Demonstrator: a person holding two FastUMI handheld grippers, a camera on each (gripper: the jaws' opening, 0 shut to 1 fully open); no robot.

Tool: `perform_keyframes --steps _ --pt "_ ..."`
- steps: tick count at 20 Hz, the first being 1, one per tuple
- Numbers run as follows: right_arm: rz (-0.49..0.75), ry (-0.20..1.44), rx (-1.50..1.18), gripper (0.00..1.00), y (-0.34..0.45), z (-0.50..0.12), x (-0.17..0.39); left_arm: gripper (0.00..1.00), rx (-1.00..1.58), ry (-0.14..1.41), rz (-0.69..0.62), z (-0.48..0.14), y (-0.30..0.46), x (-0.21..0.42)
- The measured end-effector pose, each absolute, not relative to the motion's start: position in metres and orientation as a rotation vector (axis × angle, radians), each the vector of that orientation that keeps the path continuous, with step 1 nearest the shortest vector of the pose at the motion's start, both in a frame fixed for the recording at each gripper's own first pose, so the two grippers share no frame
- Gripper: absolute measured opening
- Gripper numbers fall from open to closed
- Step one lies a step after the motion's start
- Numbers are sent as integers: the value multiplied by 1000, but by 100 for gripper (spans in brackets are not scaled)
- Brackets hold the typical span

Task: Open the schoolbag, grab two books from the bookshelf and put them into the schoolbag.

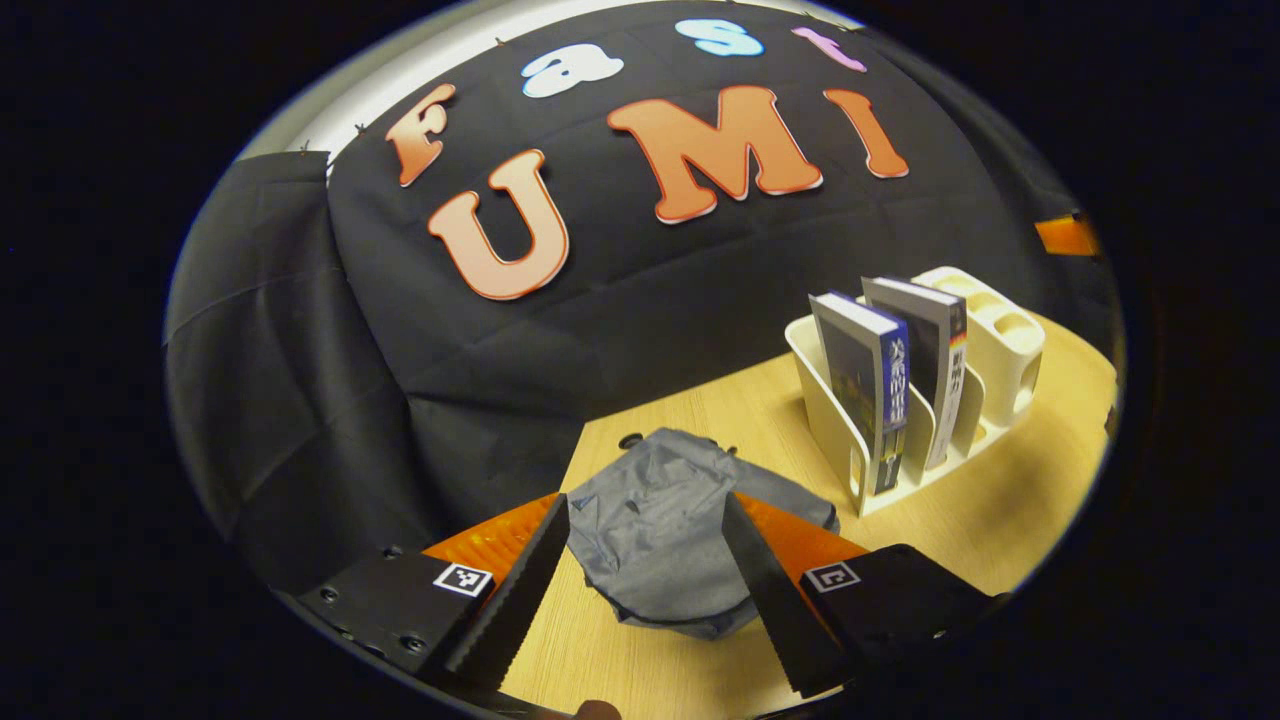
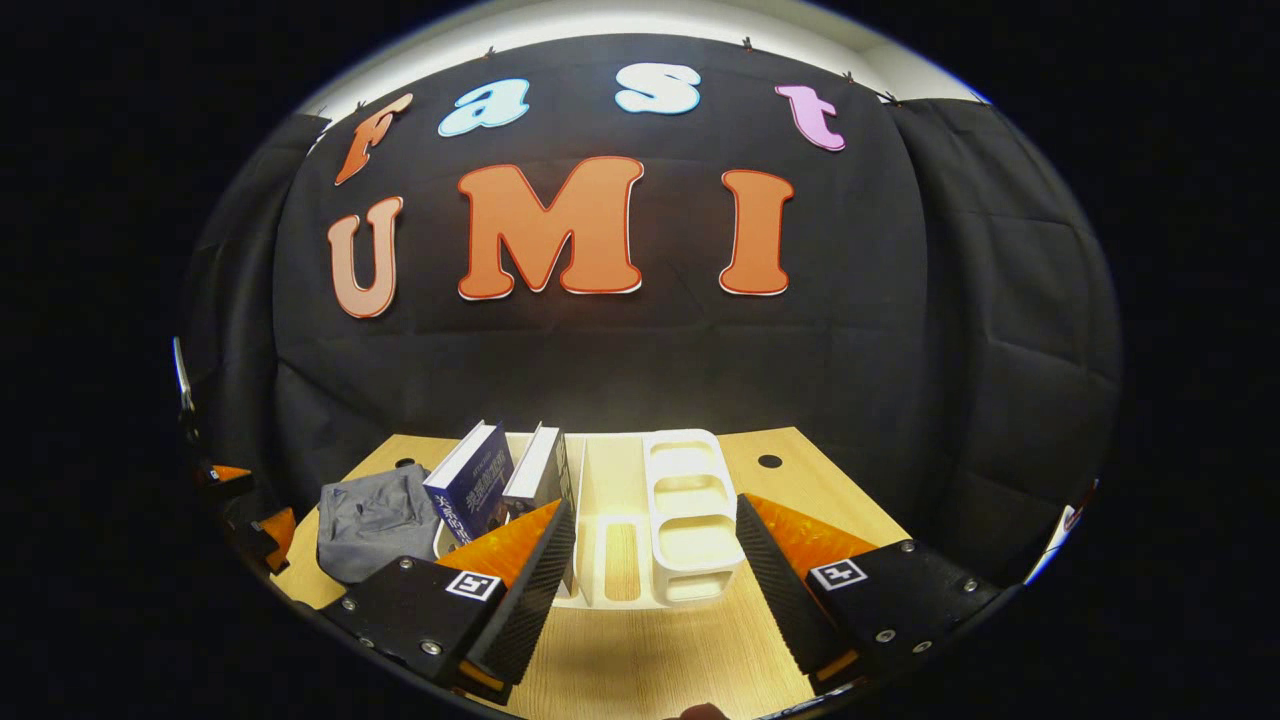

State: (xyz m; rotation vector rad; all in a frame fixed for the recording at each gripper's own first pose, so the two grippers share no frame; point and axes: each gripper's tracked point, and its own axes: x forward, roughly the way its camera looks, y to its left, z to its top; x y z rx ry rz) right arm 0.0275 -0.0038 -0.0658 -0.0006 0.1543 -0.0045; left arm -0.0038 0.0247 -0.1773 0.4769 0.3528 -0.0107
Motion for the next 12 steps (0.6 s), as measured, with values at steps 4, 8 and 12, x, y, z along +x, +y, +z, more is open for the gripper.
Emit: perform_keyframes --steps 4,8,12 --pt "-4 187 -9 96 -1 -77 34 98 565 430 -61 -220 24 -14" --pt "-4 230 -18 97 1 -91 41 98 686 476 -134 -258 12 -22" --pt "-9 274 -25 97 1 -104 48 97 782 509 -188 -296 -1 -20"
